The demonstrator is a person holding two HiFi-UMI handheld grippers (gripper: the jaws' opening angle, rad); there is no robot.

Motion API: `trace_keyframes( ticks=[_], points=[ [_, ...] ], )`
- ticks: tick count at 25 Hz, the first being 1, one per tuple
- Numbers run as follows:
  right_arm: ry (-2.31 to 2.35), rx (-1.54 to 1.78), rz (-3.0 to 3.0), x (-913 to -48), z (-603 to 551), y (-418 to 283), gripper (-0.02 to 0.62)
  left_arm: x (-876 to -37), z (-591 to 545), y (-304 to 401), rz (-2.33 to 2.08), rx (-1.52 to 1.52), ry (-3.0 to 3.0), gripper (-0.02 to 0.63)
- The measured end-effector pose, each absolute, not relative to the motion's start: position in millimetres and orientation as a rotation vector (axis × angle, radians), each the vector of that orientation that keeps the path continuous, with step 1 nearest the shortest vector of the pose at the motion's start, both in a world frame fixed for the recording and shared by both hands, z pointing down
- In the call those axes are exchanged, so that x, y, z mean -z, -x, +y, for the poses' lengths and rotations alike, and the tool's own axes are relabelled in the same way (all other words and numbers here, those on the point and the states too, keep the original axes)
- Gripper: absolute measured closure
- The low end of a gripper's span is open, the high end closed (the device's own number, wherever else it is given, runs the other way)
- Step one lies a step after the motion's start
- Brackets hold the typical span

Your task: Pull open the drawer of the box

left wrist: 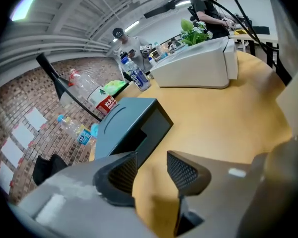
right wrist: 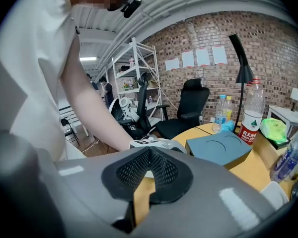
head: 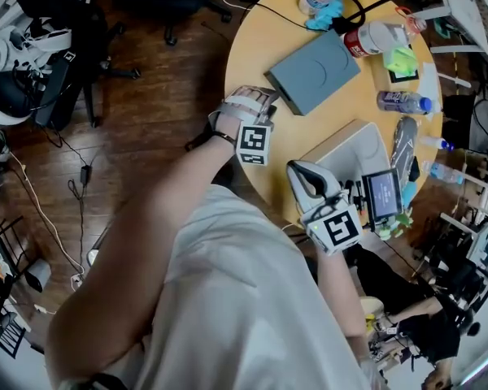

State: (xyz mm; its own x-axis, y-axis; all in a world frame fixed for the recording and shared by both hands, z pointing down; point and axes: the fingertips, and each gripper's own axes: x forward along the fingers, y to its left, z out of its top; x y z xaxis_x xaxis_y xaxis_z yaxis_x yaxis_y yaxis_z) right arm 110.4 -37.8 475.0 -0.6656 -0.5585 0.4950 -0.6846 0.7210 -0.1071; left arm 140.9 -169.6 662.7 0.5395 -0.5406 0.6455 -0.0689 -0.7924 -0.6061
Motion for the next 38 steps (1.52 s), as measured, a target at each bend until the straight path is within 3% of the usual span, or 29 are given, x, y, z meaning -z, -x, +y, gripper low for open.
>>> trace_keyframes(
  ticks=[5, 12, 19, 20, 22, 25, 38],
  points=[
    [-0.976, -0.405, -2.508, -472, -37, -115, 0.589, -663, -176, -148, 0.514, 1.207, 2.273, 0.402],
    [-1.002, -0.460, -2.492, -475, -34, -122, 0.589, -664, -178, -151, 0.499, 1.228, 2.243, 0.414],
    [-1.013, -0.469, -2.506, -474, -40, -124, 0.589, -668, -177, -149, 0.312, 1.376, 2.098, 0.438],
    [-1.015, -0.469, -2.507, -473, -40, -124, 0.589, -670, -174, -148, 0.278, 1.377, 2.075, 0.483],
    [-1.019, -0.468, -2.508, -472, -40, -124, 0.589, -667, -168, -147, 0.251, 1.339, 2.049, 0.459],
    [-1.021, -0.470, -2.506, -473, -39, -125, 0.589, -657, -164, -151, 0.256, 1.263, 2.024, 0.352],
    [-1.068, -0.504, -2.524, -469, -34, -131, 0.589, -666, -174, -152, 0.192, 1.291, 1.911, 0.413]
  ],
)
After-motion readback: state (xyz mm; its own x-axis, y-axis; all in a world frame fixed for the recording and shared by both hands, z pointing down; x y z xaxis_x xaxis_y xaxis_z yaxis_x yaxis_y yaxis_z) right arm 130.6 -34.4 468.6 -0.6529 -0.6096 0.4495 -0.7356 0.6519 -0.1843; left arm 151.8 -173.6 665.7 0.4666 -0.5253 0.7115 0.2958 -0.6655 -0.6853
